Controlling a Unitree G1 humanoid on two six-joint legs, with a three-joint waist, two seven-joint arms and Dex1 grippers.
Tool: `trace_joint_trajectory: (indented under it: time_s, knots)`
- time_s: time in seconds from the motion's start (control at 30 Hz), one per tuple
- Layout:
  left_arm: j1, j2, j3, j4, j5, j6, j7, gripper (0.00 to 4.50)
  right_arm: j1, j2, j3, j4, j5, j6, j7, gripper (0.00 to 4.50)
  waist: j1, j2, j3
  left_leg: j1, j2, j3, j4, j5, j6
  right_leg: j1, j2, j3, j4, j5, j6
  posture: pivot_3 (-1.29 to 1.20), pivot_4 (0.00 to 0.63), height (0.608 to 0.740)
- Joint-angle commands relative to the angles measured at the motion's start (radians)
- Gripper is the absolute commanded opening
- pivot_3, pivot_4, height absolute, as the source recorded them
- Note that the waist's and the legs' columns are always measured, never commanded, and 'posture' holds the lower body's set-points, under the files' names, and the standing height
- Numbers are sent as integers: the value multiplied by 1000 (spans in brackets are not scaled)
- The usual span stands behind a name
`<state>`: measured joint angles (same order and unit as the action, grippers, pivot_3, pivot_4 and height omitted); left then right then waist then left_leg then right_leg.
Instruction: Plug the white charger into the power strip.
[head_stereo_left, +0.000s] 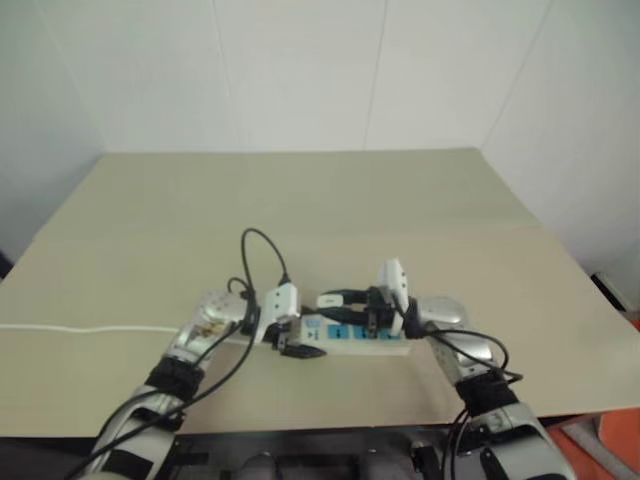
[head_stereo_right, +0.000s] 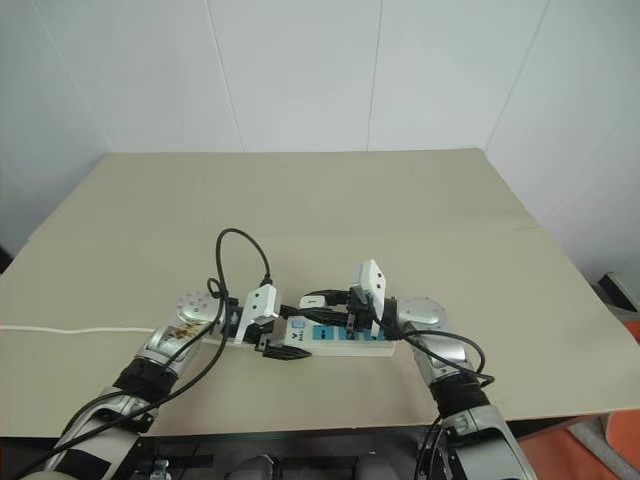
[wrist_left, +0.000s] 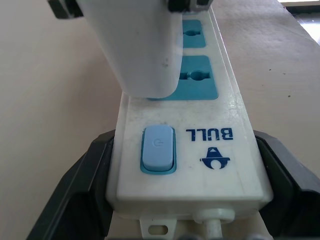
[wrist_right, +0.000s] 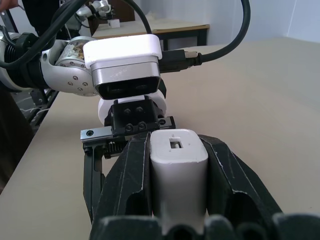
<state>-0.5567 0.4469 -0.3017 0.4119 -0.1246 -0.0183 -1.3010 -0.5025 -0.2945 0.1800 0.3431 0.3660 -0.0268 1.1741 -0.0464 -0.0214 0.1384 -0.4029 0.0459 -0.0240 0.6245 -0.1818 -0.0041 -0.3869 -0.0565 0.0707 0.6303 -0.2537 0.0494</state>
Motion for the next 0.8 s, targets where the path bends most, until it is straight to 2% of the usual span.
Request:
trace_joint_trajectory:
  time_s: [0.03,0.43,0.8]
  knots:
    - [16,33,-15,8,21,0,-36,3304,-12,19,-11,66,-59,-39,-61,1134,-4,0,0,1,0,0,0,0,0,0,1,1,0,0,0,0,150,740]
    - [10,32,-19,9,22,-1,-42,3304,21,51,-41,24,-41,1,-144,1134,-4,0,0,4,3,0,-1,0,0,0,4,2,1,-1,0,0,150,740]
    - [-9,30,-26,27,24,-11,-53,3304,44,12,-24,21,-61,-17,-105,1134,3,0,0,3,3,0,-1,0,0,0,4,2,1,-1,0,0,150,740]
